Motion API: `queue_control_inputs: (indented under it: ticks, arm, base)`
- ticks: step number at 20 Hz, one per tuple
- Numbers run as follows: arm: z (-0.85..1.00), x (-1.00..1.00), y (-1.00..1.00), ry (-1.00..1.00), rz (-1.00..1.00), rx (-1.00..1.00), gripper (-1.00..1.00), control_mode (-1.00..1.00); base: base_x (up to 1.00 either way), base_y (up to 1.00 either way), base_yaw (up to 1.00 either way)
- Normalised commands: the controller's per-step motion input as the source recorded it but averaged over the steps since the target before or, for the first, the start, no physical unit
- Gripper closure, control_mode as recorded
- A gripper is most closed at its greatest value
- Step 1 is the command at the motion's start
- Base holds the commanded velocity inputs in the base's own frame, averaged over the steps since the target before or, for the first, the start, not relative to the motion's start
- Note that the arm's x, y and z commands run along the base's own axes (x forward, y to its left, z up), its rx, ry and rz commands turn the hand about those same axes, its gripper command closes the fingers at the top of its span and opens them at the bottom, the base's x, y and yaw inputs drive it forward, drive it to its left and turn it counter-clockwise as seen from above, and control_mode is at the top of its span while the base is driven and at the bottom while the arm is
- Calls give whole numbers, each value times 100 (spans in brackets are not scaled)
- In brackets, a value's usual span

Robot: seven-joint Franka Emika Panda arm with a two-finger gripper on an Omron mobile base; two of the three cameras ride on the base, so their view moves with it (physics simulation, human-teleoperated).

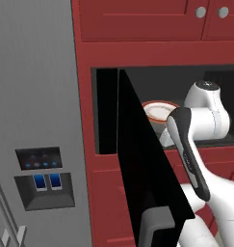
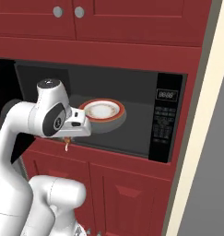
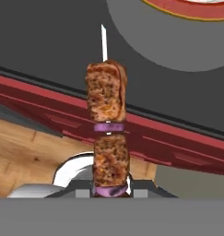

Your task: Pick the kebab skewer from the counter and place it in the microwave.

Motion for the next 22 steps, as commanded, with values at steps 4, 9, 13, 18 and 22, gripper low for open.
queue_control_inputs:
  ticks: [4, 9, 13, 18, 22]
  arm:
    - [7, 40, 0, -29, 0, 16, 100, -100]
    - [-5, 60, -13, -68, 5, 19, 100, -100]
    - [-6, 40, -34, -48, 8, 24, 100, -100]
    - [5, 90, -11, -12, 3, 24, 100, -100]
    - [15, 94, -2, 1, 4, 6, 100, -100]
  base:
    - [0, 0, 0]
    - [0, 0, 0]
    - [0, 0, 0]
    - [0, 0, 0]
    - [0, 0, 0]
